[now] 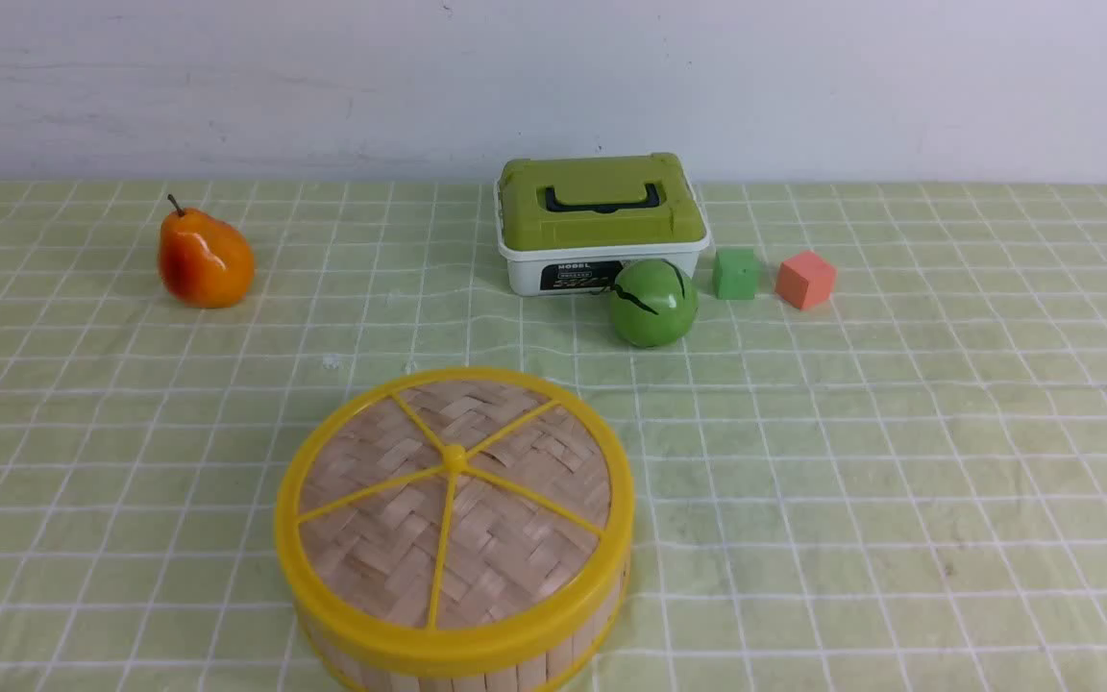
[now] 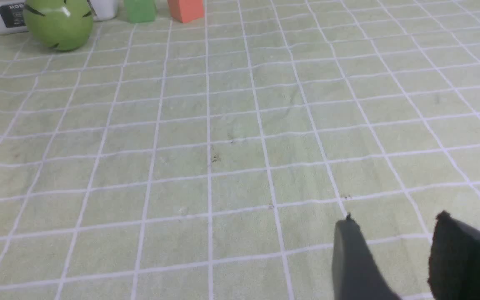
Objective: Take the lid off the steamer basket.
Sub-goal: Use the right arm to lift the lid of the steamer
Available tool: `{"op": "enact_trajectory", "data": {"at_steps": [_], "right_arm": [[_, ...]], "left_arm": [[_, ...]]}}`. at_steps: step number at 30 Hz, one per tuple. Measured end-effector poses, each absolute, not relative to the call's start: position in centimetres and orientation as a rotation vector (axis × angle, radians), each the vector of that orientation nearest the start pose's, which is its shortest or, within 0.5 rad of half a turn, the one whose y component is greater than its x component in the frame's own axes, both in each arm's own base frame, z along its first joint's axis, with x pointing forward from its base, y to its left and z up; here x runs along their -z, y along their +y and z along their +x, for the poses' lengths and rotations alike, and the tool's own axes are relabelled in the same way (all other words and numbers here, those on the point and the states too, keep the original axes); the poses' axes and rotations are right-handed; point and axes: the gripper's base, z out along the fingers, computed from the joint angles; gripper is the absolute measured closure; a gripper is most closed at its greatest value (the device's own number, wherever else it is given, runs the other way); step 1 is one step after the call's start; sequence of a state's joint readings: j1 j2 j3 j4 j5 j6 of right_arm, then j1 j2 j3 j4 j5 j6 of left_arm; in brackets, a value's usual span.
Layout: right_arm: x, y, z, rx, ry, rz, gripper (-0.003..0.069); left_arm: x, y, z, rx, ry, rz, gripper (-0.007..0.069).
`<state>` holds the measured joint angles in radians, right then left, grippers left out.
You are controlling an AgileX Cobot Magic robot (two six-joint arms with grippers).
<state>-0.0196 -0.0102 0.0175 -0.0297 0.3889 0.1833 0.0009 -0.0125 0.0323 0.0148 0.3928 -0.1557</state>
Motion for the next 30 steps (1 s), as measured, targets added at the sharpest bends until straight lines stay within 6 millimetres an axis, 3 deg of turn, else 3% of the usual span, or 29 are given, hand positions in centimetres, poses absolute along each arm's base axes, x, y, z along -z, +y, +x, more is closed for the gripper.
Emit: {"op": "enact_trajectory", "data": {"at_steps": [30], "right_arm": [[-17.29, -0.26, 5.2, -0.068, 1.873, 0.163, 0.0418]], "left_arm": [[-16.77, 0.06, 5.2, 0.091, 1.892, -0.139, 0.0386]]}}
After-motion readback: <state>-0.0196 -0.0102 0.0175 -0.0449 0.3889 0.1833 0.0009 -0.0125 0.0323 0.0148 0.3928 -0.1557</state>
